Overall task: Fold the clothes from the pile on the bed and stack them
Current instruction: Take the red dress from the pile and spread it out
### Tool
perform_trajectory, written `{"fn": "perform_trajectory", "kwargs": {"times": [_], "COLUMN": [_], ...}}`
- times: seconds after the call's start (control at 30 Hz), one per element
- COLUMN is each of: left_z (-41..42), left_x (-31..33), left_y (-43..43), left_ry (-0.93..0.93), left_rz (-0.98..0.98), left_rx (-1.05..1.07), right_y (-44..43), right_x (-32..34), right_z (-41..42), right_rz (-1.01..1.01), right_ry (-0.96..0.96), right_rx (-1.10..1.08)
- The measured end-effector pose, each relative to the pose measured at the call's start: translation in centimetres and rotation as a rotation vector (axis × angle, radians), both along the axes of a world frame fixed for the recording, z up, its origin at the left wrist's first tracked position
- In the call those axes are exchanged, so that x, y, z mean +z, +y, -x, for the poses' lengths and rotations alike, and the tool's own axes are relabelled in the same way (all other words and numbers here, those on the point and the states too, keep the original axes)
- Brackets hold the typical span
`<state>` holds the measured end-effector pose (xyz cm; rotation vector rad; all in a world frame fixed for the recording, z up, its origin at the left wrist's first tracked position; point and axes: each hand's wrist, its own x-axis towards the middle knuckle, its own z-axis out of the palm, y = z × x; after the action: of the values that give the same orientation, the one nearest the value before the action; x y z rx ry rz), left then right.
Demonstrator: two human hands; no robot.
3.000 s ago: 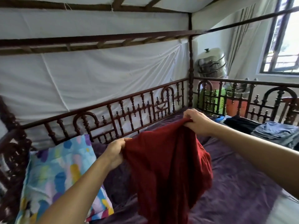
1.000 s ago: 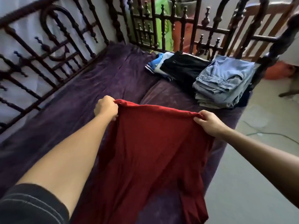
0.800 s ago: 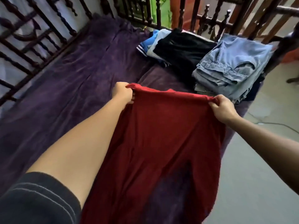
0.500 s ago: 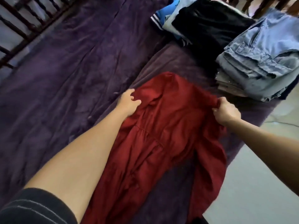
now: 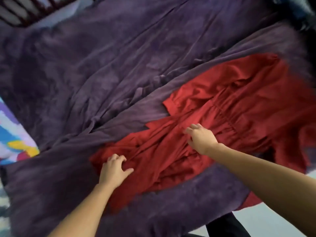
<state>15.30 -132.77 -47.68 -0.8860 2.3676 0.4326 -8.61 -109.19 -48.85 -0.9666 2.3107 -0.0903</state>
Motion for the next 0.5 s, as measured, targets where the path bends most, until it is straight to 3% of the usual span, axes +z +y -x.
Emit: {"fn": "perform_trajectory", "kwargs": {"times": [0.1, 0.2, 0.3, 0.4, 0.5], "left_z": [-7.5, -13.3, -15.2, -13.2, -9.2], "left_x": [-1.9, -4.4, -5.7, -4.8, -2.7], "left_y": [-1.2, -2.3, -4.1, -6.2, -7.2], "left_ry": [-0.146, -0.184, 0.061, 0.351, 0.461], "left_rz": [0.068, 0.082, 0.104, -0.025, -0.135], "left_rx": [-0.157, -0.165, -0.130, 0.029, 0.107], "right_y": [-4.8, -7.5, -8.6, -11.0, -16.2], "right_x": [-2.3, -4.0, -4.1, -1.8, 1.0], "right_z": [-5.6, -9.0, -9.5, -6.9, -2.7], "right_rz": [-0.015, -0.099, 0.060, 0.279, 0.379], "right_ry": [-0.033, 0.023, 0.016, 0.170, 0.225], "right_rx": [0.220, 0.300, 0.072, -0.143, -0.281]}}
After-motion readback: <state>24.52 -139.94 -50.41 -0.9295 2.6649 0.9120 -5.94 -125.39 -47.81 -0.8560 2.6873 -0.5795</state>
